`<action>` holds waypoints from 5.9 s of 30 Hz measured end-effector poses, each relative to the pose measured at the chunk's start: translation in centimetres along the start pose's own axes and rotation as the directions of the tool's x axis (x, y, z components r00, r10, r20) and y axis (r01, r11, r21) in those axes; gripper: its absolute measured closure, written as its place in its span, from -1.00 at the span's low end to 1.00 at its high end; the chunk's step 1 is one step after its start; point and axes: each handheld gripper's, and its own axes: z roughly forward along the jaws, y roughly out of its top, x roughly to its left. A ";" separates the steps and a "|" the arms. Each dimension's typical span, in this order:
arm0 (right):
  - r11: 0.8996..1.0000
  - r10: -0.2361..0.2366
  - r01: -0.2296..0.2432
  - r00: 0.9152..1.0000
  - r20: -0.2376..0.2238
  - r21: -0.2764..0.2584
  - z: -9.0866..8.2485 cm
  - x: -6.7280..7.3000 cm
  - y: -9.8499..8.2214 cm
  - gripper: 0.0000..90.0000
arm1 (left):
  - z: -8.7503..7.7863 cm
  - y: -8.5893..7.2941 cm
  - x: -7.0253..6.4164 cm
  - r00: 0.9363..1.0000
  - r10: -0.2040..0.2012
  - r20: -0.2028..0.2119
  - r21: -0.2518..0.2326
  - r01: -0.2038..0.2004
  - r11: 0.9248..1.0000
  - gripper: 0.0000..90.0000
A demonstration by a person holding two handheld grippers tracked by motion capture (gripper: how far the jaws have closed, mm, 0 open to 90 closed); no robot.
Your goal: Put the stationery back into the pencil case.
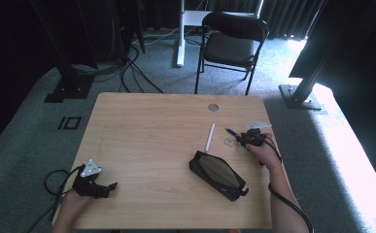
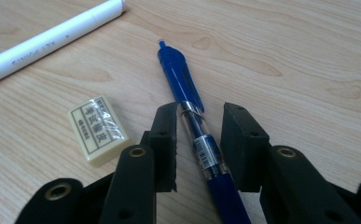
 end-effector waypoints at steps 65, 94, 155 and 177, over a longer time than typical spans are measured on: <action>0.981 0.172 -0.175 0.984 -0.041 -0.087 -7.5 1.3 2.6 0.77 | 0.0 0.0 -0.2 1.000 -0.004 -0.002 -0.001 0.004 1.000 -0.95; 0.975 0.026 -0.071 0.977 -0.210 -0.209 -13.0 7.3 4.7 0.77 | 0.0 0.0 -0.2 1.000 -0.005 -0.002 -0.001 0.005 1.000 -0.95; 0.964 -0.178 0.237 0.912 -0.369 0.120 -8.8 15.2 0.8 0.77 | 0.0 0.0 -0.2 1.000 -0.004 -0.002 -0.001 0.004 1.000 -0.95; 0.932 -0.211 0.290 0.922 -0.326 0.216 -5.8 17.2 0.8 0.76 | 0.0 0.0 -0.2 1.000 -0.005 -0.002 -0.001 0.005 1.000 -0.95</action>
